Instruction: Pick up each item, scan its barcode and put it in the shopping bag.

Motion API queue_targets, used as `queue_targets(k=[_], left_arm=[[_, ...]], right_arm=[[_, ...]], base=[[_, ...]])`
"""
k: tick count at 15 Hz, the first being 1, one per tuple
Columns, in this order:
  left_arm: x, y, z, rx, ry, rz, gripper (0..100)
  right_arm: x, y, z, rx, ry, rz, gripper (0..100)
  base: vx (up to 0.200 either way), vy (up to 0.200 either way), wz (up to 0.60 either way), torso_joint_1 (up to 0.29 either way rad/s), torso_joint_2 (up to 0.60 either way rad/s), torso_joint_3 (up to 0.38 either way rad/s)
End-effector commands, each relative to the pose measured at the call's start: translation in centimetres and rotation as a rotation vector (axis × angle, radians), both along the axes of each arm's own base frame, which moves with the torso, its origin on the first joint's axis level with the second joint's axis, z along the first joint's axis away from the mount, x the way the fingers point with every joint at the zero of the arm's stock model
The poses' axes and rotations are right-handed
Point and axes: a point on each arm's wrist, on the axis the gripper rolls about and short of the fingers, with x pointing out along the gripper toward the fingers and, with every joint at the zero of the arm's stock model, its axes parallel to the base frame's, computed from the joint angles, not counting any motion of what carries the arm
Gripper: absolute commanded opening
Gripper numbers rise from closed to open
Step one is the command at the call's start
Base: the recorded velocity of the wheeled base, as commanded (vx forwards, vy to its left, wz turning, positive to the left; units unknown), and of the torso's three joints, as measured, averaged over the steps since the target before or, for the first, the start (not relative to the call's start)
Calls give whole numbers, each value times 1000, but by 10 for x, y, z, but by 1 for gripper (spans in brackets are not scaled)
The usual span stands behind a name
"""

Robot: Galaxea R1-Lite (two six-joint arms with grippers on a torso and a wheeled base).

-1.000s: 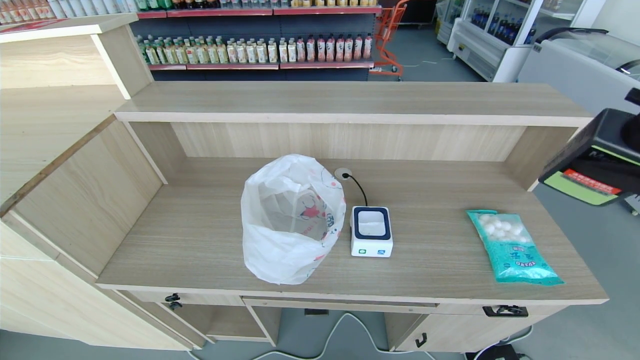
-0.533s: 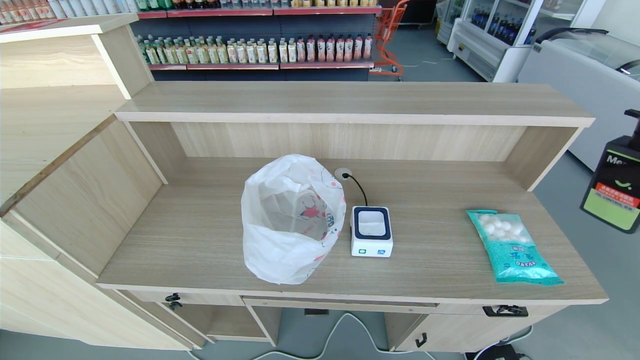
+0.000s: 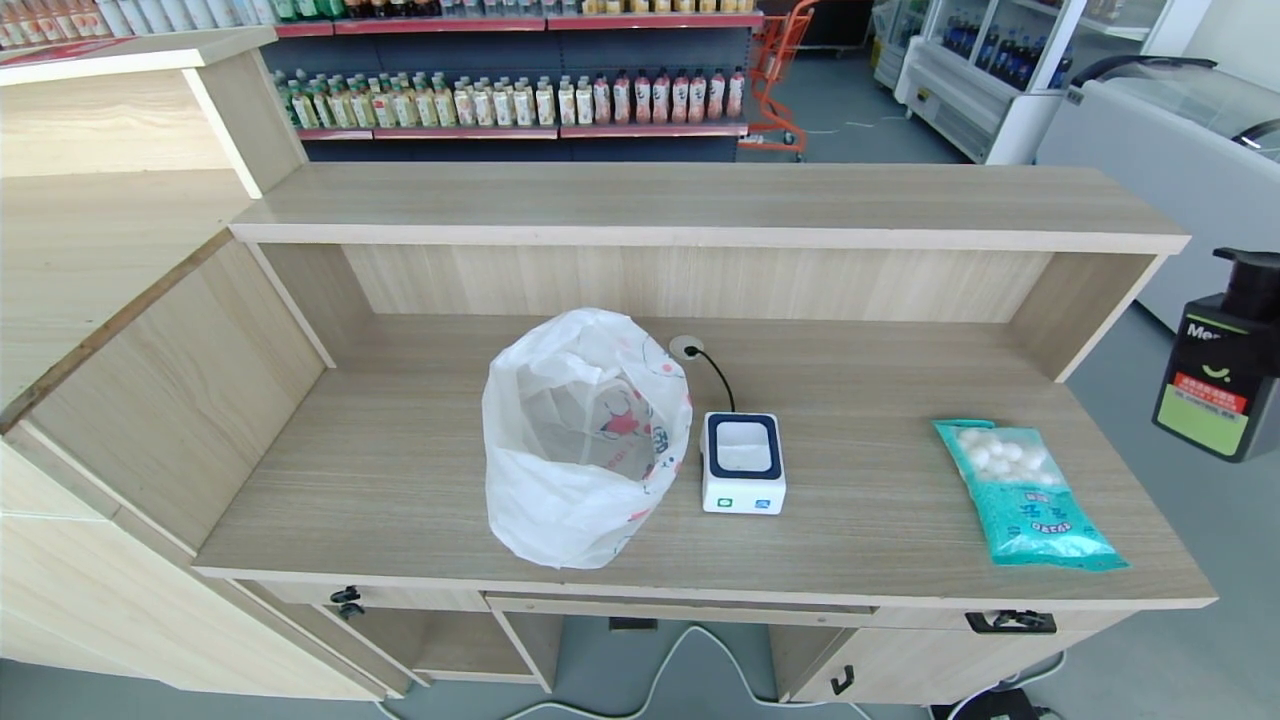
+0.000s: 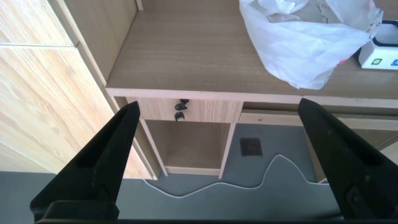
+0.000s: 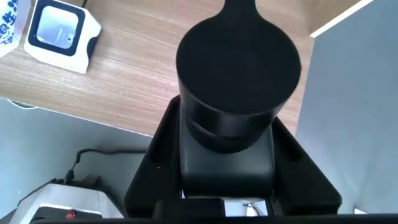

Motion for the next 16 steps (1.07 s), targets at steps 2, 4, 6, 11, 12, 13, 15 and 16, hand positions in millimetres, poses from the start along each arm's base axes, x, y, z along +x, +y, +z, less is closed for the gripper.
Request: queue_targets(k=[2, 4, 6, 11, 12, 13, 15, 16], left_arm=[[0, 0, 0, 0, 0, 0, 100], [0, 0, 0, -1, 0, 0, 100], [0, 0, 0, 0, 0, 0, 100], [0, 0, 0, 0, 0, 0, 100], [0, 0, 0, -1, 0, 0, 100], [0, 0, 0, -1, 0, 0, 100], [0, 0, 0, 0, 0, 0, 100], [0, 0, 0, 0, 0, 0, 100]], right_arm=[[6, -2, -4, 4, 18, -1, 0], [10, -2, -4, 12, 1, 19, 0], [13, -1, -5, 43, -17, 83, 0], [31, 2, -8, 58, -58, 154, 0], [34, 2, -10, 76, -55, 183, 0], [38, 2, -14, 106, -38, 230, 0], [45, 2, -21, 168, -6, 297, 0], [49, 2, -26, 187, 9, 319, 0]], base=[[0, 0, 0, 0, 0, 0], [0, 0, 0, 0, 0, 0], [0, 0, 600, 2, 5, -2], [0, 0, 600, 2, 4, 3], [0, 0, 600, -2, -2, 2], [0, 0, 0, 0, 0, 0], [0, 0, 0, 0, 0, 0], [0, 0, 0, 0, 0, 0]])
